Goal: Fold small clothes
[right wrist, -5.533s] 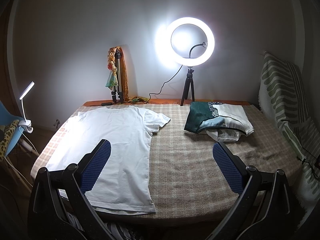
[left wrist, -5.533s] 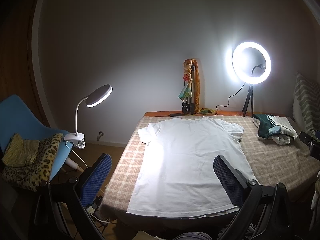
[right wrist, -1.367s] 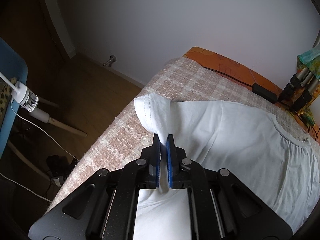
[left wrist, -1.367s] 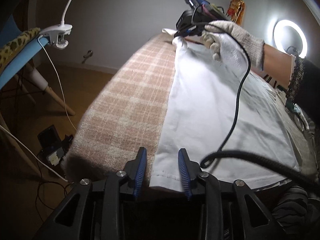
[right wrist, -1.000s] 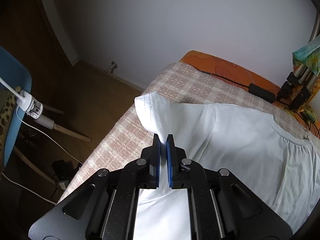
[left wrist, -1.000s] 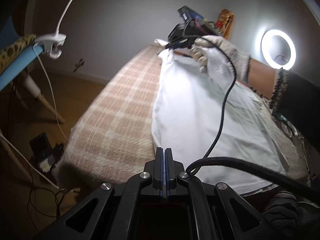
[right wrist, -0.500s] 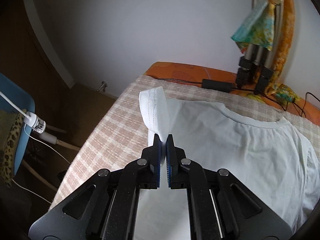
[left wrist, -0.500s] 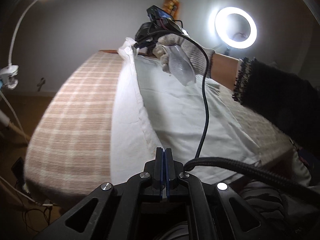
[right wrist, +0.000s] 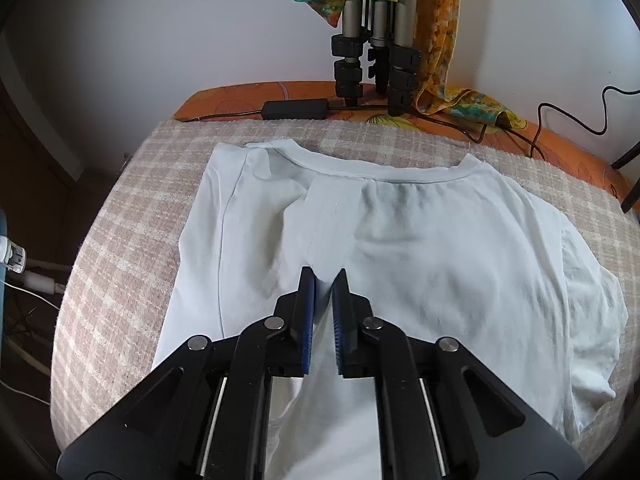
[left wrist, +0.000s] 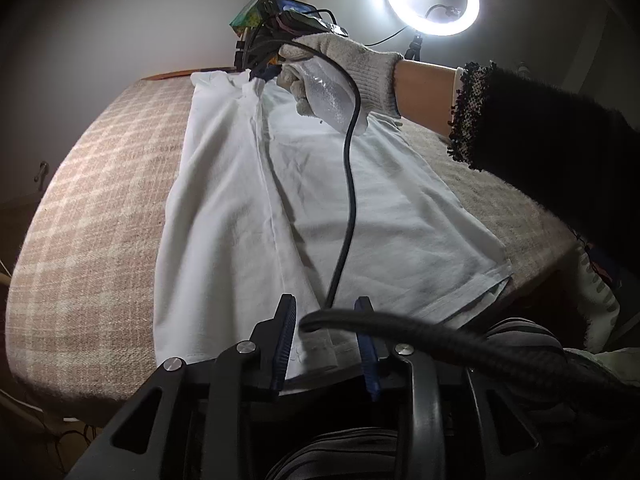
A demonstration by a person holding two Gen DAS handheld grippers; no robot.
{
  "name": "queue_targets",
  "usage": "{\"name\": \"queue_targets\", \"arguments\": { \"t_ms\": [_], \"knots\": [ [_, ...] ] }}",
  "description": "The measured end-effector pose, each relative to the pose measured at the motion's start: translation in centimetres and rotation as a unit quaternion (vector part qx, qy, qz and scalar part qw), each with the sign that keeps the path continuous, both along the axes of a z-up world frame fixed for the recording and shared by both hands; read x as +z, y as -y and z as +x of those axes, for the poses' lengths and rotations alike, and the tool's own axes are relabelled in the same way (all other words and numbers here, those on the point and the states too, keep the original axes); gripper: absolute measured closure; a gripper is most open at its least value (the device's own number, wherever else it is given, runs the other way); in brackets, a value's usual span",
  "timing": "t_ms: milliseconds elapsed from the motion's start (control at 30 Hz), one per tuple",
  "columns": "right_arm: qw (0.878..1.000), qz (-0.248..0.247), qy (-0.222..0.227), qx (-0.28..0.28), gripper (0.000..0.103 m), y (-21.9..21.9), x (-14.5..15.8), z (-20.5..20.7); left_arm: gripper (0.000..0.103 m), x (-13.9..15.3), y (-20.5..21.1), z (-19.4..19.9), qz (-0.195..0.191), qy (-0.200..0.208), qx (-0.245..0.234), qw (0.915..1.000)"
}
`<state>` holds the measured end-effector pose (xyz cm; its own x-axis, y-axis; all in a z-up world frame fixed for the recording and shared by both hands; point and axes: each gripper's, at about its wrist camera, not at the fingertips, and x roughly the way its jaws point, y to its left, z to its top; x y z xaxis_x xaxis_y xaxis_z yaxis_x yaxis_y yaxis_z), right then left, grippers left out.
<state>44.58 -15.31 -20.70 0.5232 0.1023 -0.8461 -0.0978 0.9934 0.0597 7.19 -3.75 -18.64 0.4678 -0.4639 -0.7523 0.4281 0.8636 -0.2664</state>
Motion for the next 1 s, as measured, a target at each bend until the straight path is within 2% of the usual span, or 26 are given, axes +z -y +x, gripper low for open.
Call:
{"name": "queue_targets", "arguments": {
  "t_ms": [33, 67, 100, 367, 633, 833, 1000],
  "knots": [
    [1.000, -0.003, 0.003, 0.000, 0.069, 0.1, 0.2, -0.2, 0.073, 0.1, -0.2, -0.1, 0.003, 0.003, 0.002, 1.0000],
    [1.000, -0.005, 0.009, 0.000, 0.049, 0.2, 0.5, -0.4, 0.073, 0.3, -0.5, -0.3, 0.005, 0.006, 0.006, 1.0000],
    [1.000, -0.005, 0.019, -0.001, 0.040, 0.5, 1.0, -0.9, 0.073, 0.5, -0.6, -0.5, 0.006, 0.008, 0.007, 0.9999],
    [0.996, 0.071, 0.045, -0.008, 0.039, 4.8, 6.5, -4.1, 0.073, 2.0, -1.7, -2.6, 0.043, 0.045, 0.022, 0.9978],
    [0.990, 0.113, 0.081, 0.006, 0.039, 9.8, 12.4, -10.7, 0.073, 2.6, -2.5, -4.0, 0.046, 0.043, 0.050, 0.9968],
    [0.986, 0.132, 0.101, 0.001, 0.039, 14.6, 15.1, -16.2, 0.072, 4.1, -1.5, -4.8, 0.065, 0.077, 0.069, 0.9925],
    [0.984, 0.139, 0.111, -0.015, 0.039, 19.2, 15.7, -19.6, 0.069, 5.6, 1.2, -5.0, 0.071, 0.102, 0.064, 0.9902]
  ]
}}
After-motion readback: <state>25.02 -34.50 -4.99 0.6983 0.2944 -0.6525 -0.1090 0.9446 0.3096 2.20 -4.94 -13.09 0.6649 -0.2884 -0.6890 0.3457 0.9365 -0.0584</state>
